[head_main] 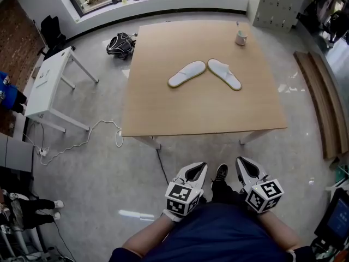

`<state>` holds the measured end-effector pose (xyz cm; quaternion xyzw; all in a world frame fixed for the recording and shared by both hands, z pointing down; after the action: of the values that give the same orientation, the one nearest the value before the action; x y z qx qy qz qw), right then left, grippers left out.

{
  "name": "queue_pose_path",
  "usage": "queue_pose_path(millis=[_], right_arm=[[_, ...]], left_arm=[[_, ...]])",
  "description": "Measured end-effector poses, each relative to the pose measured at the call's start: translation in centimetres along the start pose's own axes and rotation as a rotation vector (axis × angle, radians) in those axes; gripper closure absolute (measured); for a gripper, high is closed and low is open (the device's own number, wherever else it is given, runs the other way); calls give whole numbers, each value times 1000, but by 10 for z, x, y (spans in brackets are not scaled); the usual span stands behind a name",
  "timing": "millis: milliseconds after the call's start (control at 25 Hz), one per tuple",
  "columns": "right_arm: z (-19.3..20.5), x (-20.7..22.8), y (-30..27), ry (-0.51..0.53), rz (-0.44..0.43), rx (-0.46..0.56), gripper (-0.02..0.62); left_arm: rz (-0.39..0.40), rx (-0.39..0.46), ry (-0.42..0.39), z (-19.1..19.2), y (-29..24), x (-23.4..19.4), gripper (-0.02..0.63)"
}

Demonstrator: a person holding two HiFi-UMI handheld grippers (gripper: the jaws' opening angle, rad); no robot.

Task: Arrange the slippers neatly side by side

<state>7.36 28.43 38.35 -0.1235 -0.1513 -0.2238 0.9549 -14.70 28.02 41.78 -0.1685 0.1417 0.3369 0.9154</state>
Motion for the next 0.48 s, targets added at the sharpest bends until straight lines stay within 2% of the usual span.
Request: queue_pose_path(millis=[320, 480], right_arm=[[-8, 24, -64, -36, -65, 12, 589], [-26, 55, -114, -19, -127, 5, 589]], left_arm=[[-97, -20, -23, -19, -27, -40, 601], [-140, -12, -28, -37, -71, -60, 601]])
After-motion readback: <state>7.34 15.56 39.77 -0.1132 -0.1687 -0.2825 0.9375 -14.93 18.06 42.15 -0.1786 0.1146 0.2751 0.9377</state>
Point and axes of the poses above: the fingertips, and each gripper's own axes: y backward along the fingers, x to its right, z out of its underside, the point moved 10 cm from there along y, backward along the fingers, and after that the axes turned 13 degrees about x, right-handed, at the moved point
